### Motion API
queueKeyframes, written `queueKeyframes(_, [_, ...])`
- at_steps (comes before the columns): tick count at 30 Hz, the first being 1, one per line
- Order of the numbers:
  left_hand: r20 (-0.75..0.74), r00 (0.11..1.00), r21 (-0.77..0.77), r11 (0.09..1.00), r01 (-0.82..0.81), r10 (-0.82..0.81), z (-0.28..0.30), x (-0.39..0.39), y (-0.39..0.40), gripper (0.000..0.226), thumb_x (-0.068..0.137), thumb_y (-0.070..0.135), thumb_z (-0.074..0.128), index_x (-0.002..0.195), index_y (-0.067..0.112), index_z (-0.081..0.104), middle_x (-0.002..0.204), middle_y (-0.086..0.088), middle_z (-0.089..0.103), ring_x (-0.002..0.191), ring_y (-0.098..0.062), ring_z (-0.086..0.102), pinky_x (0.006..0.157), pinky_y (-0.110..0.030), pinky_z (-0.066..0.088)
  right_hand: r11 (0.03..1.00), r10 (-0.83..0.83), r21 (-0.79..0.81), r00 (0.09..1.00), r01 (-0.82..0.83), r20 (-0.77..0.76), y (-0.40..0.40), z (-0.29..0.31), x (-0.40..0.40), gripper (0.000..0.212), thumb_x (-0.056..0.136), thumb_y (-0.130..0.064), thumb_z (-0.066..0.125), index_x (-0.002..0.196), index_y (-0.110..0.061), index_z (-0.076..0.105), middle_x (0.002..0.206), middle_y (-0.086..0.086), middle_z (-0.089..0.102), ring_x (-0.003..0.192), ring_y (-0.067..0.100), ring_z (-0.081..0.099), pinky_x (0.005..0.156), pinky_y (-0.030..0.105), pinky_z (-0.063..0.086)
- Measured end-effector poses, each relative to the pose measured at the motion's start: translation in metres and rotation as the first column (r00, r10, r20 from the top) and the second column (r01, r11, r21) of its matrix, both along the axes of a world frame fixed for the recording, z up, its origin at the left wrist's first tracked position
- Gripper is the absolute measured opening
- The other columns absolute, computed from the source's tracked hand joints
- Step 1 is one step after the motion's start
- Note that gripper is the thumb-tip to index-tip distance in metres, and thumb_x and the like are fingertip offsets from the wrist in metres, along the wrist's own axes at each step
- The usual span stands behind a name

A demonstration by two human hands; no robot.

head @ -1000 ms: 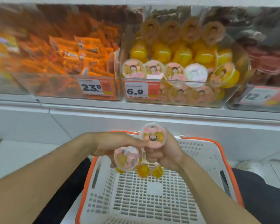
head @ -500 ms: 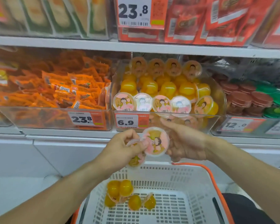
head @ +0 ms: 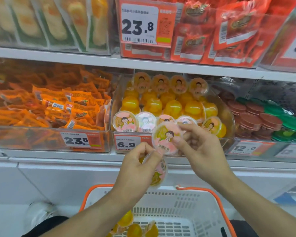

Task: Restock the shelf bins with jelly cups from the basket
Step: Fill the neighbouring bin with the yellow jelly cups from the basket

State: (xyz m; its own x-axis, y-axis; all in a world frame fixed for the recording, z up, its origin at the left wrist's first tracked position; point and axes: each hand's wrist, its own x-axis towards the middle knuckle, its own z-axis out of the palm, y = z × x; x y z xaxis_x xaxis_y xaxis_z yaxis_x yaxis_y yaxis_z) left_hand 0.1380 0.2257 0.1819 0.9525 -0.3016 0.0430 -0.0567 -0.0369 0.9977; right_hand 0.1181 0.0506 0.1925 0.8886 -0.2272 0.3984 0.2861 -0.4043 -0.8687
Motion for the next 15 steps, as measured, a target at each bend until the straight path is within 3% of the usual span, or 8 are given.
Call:
queueKeyframes(2, [-0.076, 0.997, -0.036, 0.999, -0.007, 0.005, 0.002, 0.001, -0.001, 0.033, 0.095, 0.028, 0.062, 0.071, 0.007, 0.052, 0.054, 0.01, 0.057, 0.051, -0.002, 0.048, 0.057, -0.015, 0.038, 0.995, -0.054, -0.083, 0.994, 0.062, 0.093, -0.003, 0.014, 0.014, 0.023, 0.09, -0.024, 0.072, 0.107, -0.037, 0.064, 0.075, 0.002, 0.067, 0.071, 0.024, 0.067, 0.065, 0.035, 0.057])
queueKeyframes(4, [-0.157, 0.987, -0.061, 0.998, -0.029, 0.019, 0.002, 0.001, -0.001, 0.033, 0.095, 0.028, 0.062, 0.069, 0.009, 0.053, 0.056, 0.011, 0.062, 0.053, 0.005, 0.054, 0.063, -0.018, 0.04, 0.98, -0.109, -0.149, 0.983, 0.131, 0.148, -0.006, 0.03, 0.037, 0.023, 0.092, -0.024, 0.07, 0.106, -0.041, 0.063, 0.075, -0.001, 0.066, 0.072, 0.022, 0.067, 0.066, 0.039, 0.058])
queueKeyframes(6, [-0.214, 0.976, -0.089, 0.994, -0.069, 0.049, 0.002, 0.003, -0.001, 0.033, 0.095, 0.03, 0.062, 0.07, 0.009, 0.053, 0.054, 0.011, 0.059, 0.051, 0.004, 0.054, 0.057, -0.014, 0.039, 0.963, -0.142, -0.202, 0.974, 0.177, 0.176, -0.006, 0.043, 0.068, 0.021, 0.092, -0.025, 0.069, 0.108, -0.036, 0.064, 0.076, -0.001, 0.066, 0.072, 0.02, 0.067, 0.068, 0.035, 0.057])
queueKeyframes(8, [-0.267, 0.962, -0.098, 0.992, -0.083, 0.054, 0.002, 0.004, 0.0, 0.034, 0.095, 0.034, 0.062, 0.071, 0.01, 0.053, 0.051, 0.009, 0.054, 0.052, -0.005, 0.052, 0.052, -0.016, 0.037, 0.947, -0.167, -0.251, 0.975, 0.201, 0.15, -0.002, 0.052, 0.102, 0.019, 0.092, -0.026, 0.069, 0.111, -0.024, 0.067, 0.077, 0.002, 0.067, 0.071, 0.022, 0.066, 0.067, 0.031, 0.055])
queueKeyframes(11, [-0.334, 0.941, -0.106, 0.99, -0.091, 0.051, 0.002, 0.008, 0.001, 0.034, 0.093, 0.037, 0.064, 0.068, 0.014, 0.056, 0.057, 0.003, 0.058, 0.065, -0.018, 0.054, 0.065, -0.028, 0.04, 0.923, -0.206, -0.318, 0.976, 0.216, 0.067, 0.004, 0.054, 0.144, 0.025, 0.093, -0.02, 0.066, 0.117, -0.013, 0.069, 0.091, 0.001, 0.072, 0.081, 0.019, 0.066, 0.072, 0.023, 0.055])
queueKeyframes(13, [-0.39, 0.92, -0.134, 0.986, -0.095, 0.036, 0.001, 0.011, 0.003, 0.035, 0.091, 0.037, 0.067, 0.063, 0.019, 0.057, 0.066, -0.005, 0.064, 0.072, -0.025, 0.06, 0.074, -0.035, 0.046, 0.918, -0.187, -0.354, 0.982, 0.176, 0.004, 0.006, 0.051, 0.161, 0.033, 0.093, -0.012, 0.062, 0.126, -0.014, 0.066, 0.108, 0.004, 0.072, 0.093, 0.021, 0.065, 0.083, 0.03, 0.054])
queueKeyframes(15, [-0.442, 0.897, -0.168, 0.981, -0.095, 0.011, 0.001, 0.014, 0.006, 0.03, 0.091, 0.035, 0.068, 0.067, 0.019, 0.058, 0.075, -0.015, 0.068, 0.076, -0.029, 0.065, 0.077, -0.04, 0.051, 0.904, -0.19, -0.399, 0.98, 0.151, -0.061, 0.008, 0.048, 0.17, 0.034, 0.095, -0.016, 0.062, 0.129, -0.017, 0.063, 0.113, 0.007, 0.071, 0.097, 0.025, 0.065, 0.086, 0.034, 0.053])
